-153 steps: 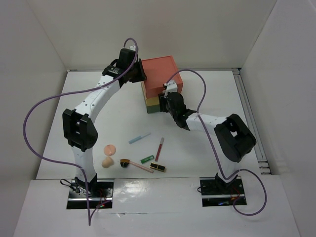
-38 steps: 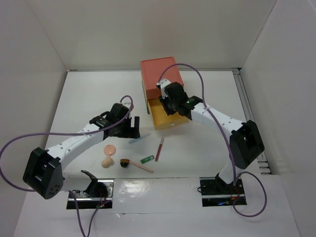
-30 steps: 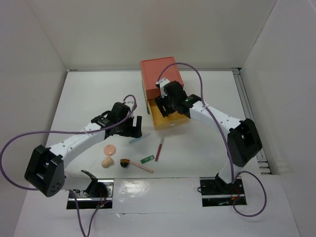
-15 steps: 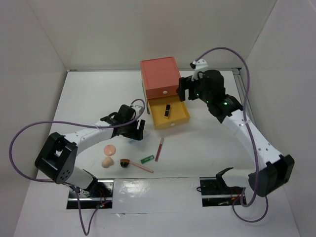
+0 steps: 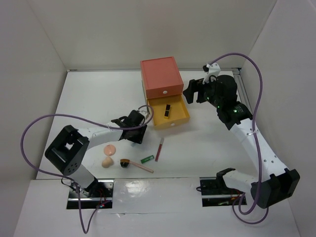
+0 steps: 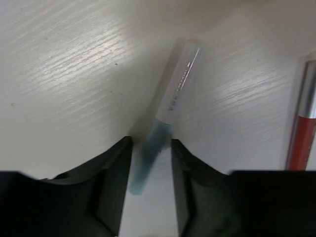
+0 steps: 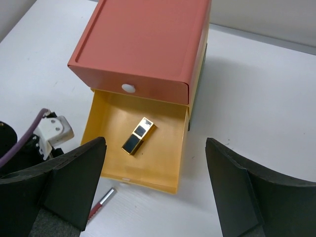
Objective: Organize the makeup
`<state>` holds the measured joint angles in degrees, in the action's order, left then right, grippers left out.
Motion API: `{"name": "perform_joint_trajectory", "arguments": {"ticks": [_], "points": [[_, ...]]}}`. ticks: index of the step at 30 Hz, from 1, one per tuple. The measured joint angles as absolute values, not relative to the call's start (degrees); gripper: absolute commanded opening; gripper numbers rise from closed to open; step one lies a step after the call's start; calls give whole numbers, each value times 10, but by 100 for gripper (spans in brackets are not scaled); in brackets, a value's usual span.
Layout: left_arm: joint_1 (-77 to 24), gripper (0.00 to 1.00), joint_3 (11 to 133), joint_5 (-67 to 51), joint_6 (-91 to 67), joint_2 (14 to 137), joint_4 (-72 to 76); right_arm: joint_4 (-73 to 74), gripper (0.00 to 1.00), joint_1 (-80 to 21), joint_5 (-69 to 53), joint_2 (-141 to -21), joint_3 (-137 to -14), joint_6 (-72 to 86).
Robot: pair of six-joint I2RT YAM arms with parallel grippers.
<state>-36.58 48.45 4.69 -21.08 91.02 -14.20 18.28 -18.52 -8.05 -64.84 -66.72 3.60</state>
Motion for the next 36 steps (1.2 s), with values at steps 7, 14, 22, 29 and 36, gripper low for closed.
{"name": "perform_joint_trajectory", "arguments": {"ticks": [7,14,22,29,36], "points": [[-383,0,484,98,-248,906,-164,180,89,-181,-94,-651,-667,49],[-389,0,486,140,-275,837,-254,177,89,-178,-94,-650,-667,56],[-390,2,652,148,-202,752,-295,174,100,-123,-92,-632,-641,80],[-409,2,802,76,-102,794,-255,184,100,-50,-82,-610,-616,105],[-427,3,906,40,-56,958,-247,184,100,-26,-74,-592,-614,118]]}}
